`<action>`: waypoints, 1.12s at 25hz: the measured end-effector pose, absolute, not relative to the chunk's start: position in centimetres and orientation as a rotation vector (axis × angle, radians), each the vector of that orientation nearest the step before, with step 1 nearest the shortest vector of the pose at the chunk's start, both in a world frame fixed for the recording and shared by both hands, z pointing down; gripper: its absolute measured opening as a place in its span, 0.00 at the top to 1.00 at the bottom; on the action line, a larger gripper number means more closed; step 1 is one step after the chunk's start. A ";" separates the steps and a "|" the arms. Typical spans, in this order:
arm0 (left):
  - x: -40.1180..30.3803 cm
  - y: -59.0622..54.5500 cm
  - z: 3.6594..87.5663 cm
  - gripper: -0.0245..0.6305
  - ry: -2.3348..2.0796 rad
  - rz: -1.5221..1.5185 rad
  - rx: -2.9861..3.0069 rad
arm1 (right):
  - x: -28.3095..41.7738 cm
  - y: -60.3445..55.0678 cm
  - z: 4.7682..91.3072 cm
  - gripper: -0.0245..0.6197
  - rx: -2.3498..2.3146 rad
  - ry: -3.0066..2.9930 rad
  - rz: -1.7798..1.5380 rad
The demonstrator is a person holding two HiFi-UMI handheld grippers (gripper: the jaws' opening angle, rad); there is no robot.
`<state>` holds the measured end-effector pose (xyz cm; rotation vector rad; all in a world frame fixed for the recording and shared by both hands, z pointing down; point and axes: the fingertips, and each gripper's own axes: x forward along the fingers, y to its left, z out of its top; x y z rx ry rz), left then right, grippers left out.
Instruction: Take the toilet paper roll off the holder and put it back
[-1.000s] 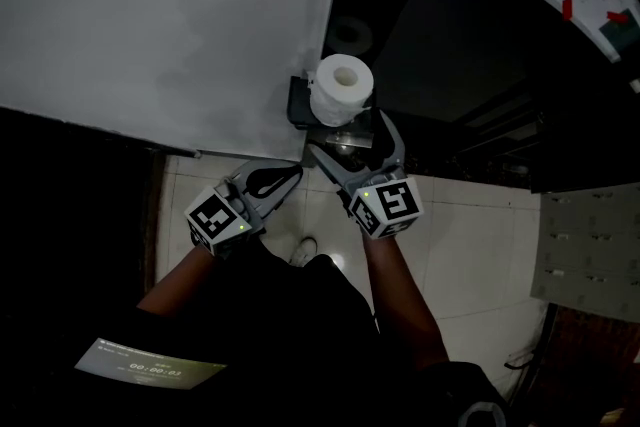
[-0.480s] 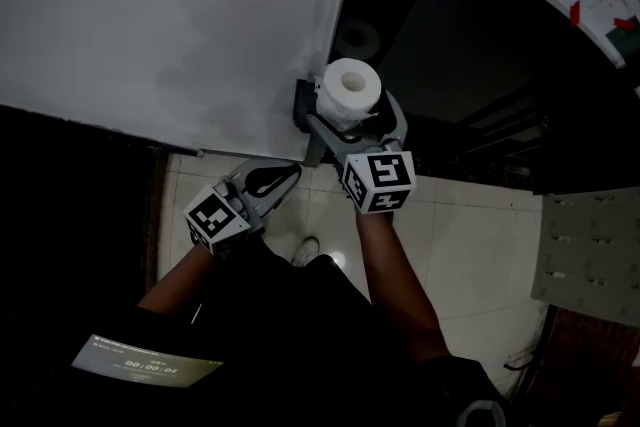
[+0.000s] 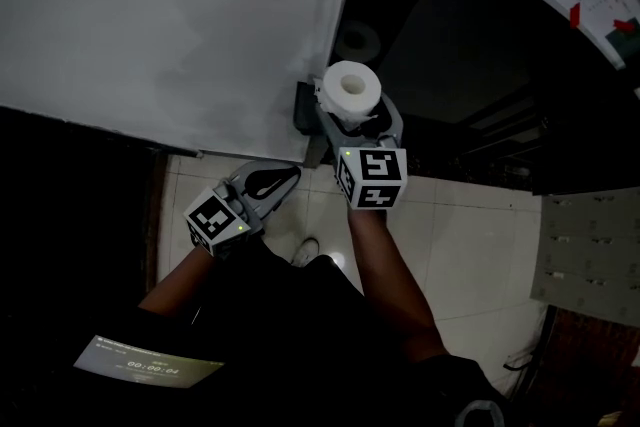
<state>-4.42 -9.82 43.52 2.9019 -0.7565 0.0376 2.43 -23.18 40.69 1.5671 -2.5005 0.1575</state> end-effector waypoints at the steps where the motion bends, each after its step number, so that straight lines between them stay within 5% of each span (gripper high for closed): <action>1: -4.5 -9.8 43.5 0.96 -0.758 0.039 2.901 | 2.4 -23.2 40.6 0.30 1.566 -2.504 0.153; 15: -3.8 -9.1 43.2 0.96 -0.744 0.054 2.874 | 4.2 -22.2 39.4 0.31 1.576 -2.548 0.116; 28: -2.3 -8.3 43.4 0.96 -0.729 0.035 2.914 | 13.0 -21.9 39.4 0.31 1.744 -2.438 0.128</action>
